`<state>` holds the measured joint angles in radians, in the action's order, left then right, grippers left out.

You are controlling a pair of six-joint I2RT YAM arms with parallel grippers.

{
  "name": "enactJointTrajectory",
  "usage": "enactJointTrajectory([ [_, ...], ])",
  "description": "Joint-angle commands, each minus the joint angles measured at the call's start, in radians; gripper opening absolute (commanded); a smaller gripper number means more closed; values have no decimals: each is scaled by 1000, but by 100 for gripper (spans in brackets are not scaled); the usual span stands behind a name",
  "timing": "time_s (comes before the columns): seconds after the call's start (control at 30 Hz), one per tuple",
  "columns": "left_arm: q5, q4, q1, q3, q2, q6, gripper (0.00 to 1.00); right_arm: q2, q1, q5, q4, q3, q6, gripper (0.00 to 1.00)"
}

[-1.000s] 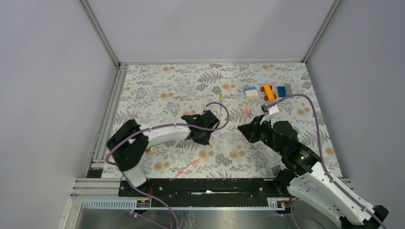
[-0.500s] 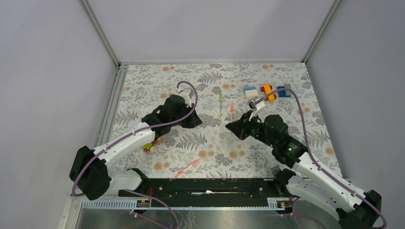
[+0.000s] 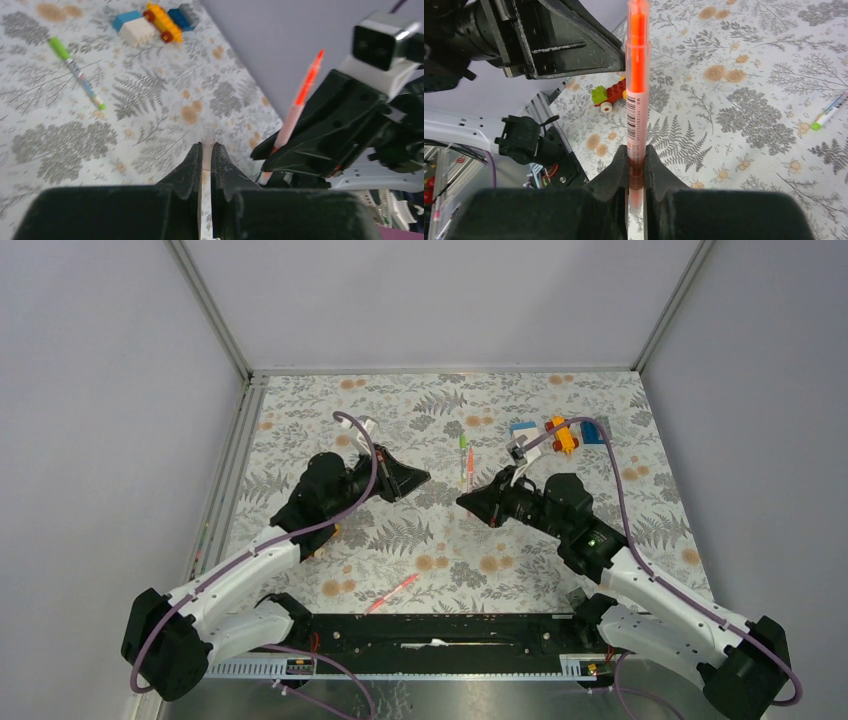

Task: Insert the pens into the pen caps

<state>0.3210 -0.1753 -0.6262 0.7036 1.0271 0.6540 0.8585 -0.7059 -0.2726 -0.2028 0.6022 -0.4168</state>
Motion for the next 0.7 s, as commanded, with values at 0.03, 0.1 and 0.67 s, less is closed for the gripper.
enactJointTrajectory([
  [0.03, 84, -377, 8, -60, -23, 110, 0, 23, 3, -90, -152, -8, -62, 0],
  [0.1, 87, -424, 8, -66, -25, 129, 0, 24, 2, -95, -165, -12, -70, 0],
  [0.67, 111, -645, 9, -44, 10, 208, 0, 81, 0, -181, -234, -5, -114, 0],
])
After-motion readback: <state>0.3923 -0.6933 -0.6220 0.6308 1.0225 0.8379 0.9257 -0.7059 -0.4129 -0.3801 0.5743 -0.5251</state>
